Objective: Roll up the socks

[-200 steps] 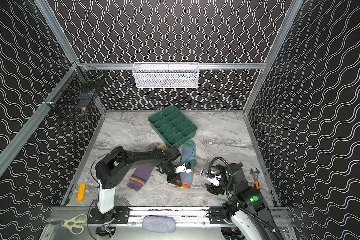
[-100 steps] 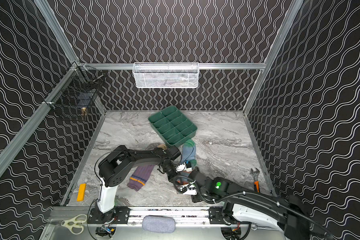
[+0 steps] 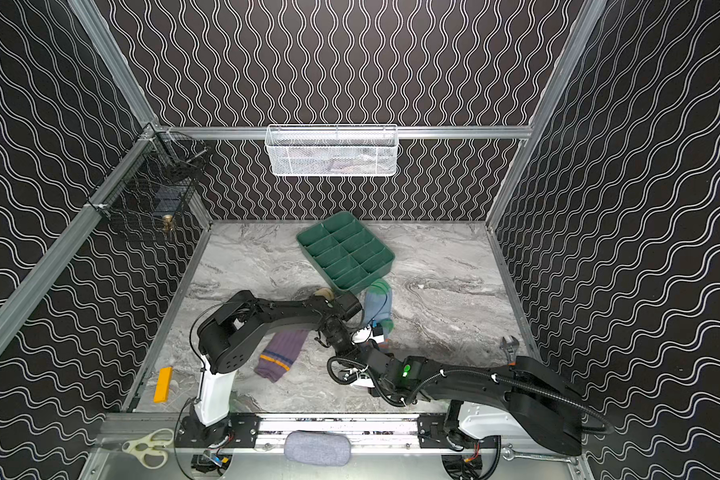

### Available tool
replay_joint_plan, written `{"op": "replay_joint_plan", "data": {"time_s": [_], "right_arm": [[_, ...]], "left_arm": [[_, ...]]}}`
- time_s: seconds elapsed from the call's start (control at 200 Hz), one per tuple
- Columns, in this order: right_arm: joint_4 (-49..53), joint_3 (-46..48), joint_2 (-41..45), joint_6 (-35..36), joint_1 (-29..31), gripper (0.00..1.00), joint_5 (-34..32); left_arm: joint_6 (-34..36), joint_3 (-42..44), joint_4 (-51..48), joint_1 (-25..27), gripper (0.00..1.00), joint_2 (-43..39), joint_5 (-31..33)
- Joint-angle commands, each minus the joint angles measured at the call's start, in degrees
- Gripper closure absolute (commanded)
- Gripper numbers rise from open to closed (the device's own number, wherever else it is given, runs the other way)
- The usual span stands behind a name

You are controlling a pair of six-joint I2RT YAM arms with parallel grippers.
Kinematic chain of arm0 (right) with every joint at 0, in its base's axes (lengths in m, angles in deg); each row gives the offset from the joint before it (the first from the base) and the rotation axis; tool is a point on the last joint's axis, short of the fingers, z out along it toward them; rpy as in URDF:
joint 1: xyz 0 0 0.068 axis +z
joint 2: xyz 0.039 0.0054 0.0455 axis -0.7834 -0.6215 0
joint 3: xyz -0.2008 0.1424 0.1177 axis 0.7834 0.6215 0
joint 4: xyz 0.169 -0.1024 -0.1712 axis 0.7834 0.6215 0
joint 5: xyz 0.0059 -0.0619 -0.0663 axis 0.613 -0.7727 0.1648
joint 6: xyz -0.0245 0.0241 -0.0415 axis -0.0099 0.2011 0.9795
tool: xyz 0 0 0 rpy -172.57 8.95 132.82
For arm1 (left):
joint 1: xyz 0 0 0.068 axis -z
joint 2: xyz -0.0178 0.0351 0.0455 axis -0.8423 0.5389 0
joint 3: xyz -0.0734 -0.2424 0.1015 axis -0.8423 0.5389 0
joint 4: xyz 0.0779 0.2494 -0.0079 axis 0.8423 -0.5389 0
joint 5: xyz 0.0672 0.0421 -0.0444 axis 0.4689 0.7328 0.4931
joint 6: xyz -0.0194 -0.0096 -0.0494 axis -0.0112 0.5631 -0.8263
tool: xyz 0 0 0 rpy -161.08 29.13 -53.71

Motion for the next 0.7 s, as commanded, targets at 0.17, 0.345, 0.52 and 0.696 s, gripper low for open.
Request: {"op": "replay_joint_plan", "data": {"time_s": [0.17,0.345,0.52,0.696], "right_arm": [[-0.17,0.66,-2.71,-1.57,-0.77,0.74,1.00],[1.26,-0.03,-2.85,-2.25,-1.14,0.96,2.32],[5.85,-3.41,-3.93,-5.42,-1.63,1.00,4.30],[10.83,-6.24,-4.79,-7.84,-1.73,1.00,9.05]], "left_arm": [[0.55,0.99,-1.51,0.10,0.93,1.03,13.47],[0.51,1.77,-1.23,0.15,0.79,-1.60,13.47],[-0.42,2.30,-3.15,0.26,0.60,-7.66,15.88],[-2.31,5.25,-2.47,-0.56,0.44,-19.57,23.41]]}}
